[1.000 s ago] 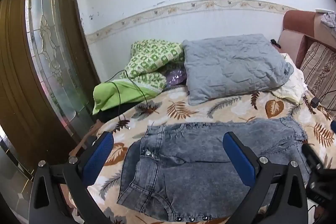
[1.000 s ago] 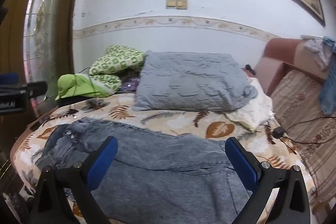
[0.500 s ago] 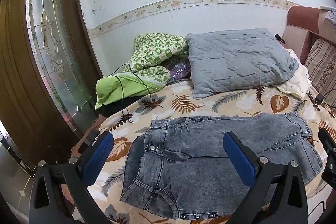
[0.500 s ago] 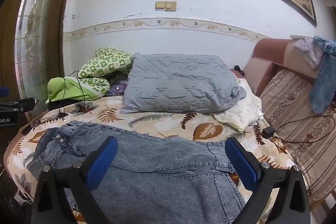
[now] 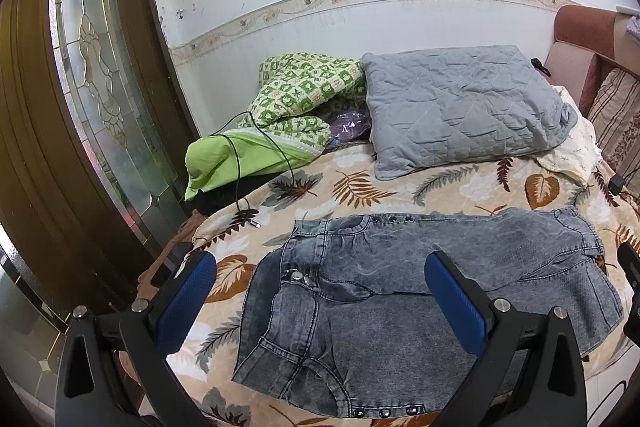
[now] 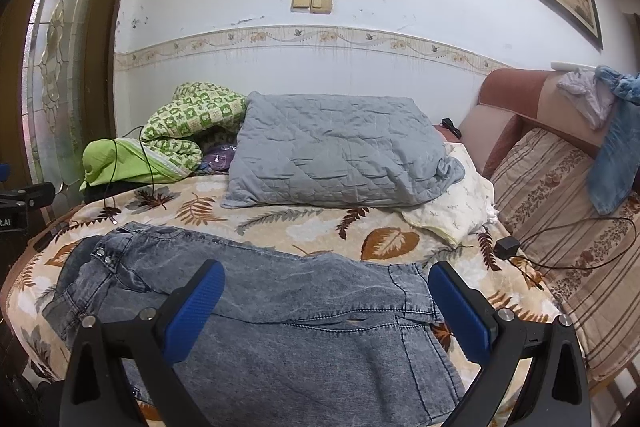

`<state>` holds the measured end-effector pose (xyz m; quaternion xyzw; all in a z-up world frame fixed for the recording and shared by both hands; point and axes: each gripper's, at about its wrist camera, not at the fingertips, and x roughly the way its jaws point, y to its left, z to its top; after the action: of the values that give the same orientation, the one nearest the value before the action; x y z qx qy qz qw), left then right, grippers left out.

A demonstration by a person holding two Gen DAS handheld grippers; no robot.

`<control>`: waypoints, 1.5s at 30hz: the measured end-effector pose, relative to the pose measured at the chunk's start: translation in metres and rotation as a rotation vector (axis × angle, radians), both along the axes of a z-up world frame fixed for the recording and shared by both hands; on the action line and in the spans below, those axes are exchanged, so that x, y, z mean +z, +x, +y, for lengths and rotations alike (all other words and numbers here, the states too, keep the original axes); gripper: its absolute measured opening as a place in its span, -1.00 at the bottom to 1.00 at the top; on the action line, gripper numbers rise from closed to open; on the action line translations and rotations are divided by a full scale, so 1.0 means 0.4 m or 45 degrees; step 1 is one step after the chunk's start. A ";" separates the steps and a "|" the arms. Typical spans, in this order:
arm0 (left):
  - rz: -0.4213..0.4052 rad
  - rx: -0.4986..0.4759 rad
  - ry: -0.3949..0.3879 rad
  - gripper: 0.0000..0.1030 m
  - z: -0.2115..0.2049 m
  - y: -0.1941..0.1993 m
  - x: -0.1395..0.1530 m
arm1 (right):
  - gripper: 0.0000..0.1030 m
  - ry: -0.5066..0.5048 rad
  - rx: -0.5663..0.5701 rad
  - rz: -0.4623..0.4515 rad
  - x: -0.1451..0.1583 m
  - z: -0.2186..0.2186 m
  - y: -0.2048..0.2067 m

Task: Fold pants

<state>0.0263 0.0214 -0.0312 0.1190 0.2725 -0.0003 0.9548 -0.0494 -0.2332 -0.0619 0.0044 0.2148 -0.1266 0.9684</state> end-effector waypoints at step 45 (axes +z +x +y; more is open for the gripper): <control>0.322 0.287 0.017 1.00 0.215 0.265 -0.221 | 1.00 0.196 -0.146 0.368 -0.199 -0.187 0.153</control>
<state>0.1325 0.1075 -0.1197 0.0930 0.4022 0.0935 0.9060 0.0119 -0.3082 -0.1416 0.0723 0.3604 -0.1640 0.9154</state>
